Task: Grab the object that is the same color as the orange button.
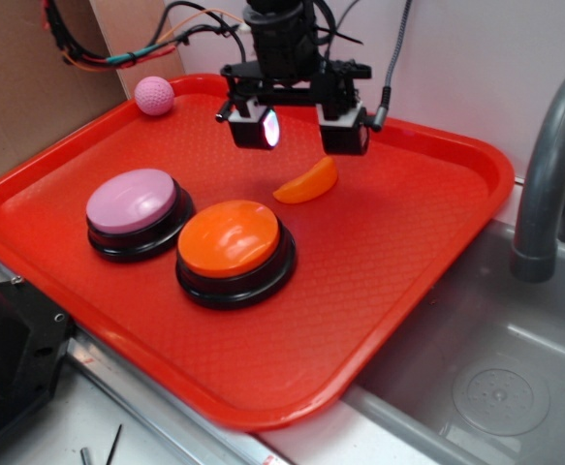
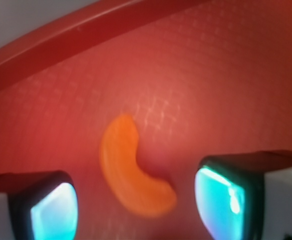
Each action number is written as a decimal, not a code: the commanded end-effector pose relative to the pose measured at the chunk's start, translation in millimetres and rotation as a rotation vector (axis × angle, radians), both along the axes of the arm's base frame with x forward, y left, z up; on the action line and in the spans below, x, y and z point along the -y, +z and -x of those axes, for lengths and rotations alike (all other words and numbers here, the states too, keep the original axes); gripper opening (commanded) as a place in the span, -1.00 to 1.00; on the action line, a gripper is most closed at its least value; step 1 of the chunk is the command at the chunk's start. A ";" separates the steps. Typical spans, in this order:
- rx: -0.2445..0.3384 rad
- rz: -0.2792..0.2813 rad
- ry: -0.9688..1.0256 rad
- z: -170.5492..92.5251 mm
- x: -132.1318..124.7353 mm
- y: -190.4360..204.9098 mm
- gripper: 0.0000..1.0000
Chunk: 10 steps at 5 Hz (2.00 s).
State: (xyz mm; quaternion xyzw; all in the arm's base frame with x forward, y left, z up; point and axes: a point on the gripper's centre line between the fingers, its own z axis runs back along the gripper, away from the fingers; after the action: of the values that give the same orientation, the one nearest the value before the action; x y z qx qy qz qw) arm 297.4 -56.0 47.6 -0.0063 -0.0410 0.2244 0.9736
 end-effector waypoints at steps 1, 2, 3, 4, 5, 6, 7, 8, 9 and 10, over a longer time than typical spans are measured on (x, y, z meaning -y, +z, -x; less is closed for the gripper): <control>0.021 -0.004 0.008 -16.1 0.9 -6.4 1.00; 0.017 -0.002 -0.006 -9.7 9.3 -10.3 1.00; 0.019 -0.017 0.005 -9.6 10.4 -13.4 1.00; 0.018 -0.027 0.032 -11.8 9.4 -17.4 -1.00; 0.011 -0.035 0.045 -12.9 8.3 -20.2 -1.00; 0.003 -0.042 0.059 -12.4 6.8 -24.2 -1.00; -0.008 -0.042 0.043 -15.0 11.1 -25.9 -1.00; 0.000 -0.025 0.033 -11.0 10.3 -16.8 -1.00; 0.034 -0.004 -0.045 -5.0 5.3 19.3 -1.00; -0.002 0.048 -0.086 0.5 -9.9 60.3 -1.00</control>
State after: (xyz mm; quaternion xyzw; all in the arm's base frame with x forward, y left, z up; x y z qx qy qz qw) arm 287.2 -50.1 86.6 -0.0169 0.0057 0.1804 0.9834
